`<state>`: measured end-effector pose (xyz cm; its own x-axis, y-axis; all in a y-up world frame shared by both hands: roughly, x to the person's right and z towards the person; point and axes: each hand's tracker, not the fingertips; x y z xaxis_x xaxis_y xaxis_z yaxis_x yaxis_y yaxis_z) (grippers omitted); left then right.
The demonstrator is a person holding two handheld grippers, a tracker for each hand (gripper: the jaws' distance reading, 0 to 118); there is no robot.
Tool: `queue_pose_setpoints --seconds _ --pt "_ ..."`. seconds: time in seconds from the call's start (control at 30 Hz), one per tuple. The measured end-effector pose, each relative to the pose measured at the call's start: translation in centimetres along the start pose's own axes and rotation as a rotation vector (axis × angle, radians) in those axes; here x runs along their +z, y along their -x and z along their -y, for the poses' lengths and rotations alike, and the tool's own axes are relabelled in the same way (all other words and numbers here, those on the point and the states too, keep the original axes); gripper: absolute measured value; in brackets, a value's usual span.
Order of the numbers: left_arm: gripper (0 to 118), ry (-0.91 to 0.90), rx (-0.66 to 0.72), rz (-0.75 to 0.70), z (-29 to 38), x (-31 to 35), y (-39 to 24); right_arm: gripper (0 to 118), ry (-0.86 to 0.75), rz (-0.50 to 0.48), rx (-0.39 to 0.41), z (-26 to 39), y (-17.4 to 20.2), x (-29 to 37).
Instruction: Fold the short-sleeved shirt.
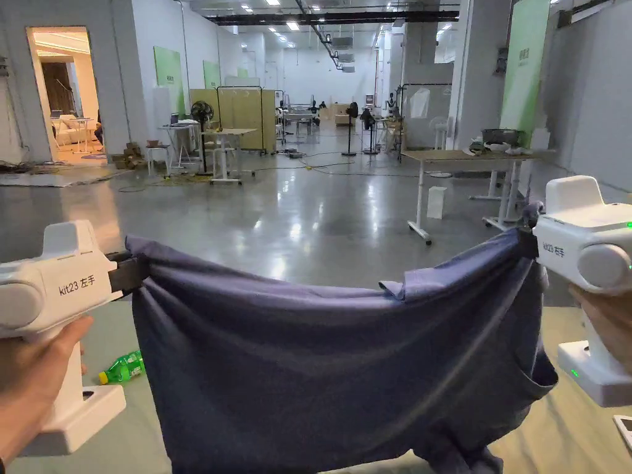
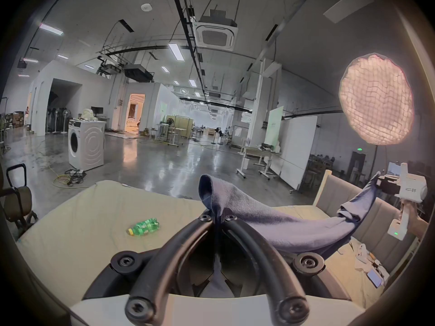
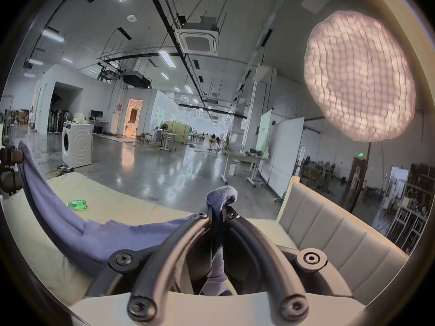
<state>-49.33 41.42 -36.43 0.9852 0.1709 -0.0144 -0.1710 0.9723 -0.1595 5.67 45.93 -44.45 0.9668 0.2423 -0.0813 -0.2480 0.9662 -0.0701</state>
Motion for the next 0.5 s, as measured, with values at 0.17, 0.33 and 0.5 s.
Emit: queue_pose_setpoints --seconds 0.17,0.33,0.5 --pt "4 0.042 0.045 0.050 5.1 2.7 1.3 7 0.059 -0.074 -0.096 6.3 -0.2 5.1" --pt "4 0.082 0.114 0.106 12.3 9.0 2.0 7 0.129 -0.141 -0.192 13.3 -0.7 13.2" --pt "4 0.202 0.095 0.112 19.9 17.6 2.4 7 0.234 -0.108 -0.200 20.4 0.6 23.4"
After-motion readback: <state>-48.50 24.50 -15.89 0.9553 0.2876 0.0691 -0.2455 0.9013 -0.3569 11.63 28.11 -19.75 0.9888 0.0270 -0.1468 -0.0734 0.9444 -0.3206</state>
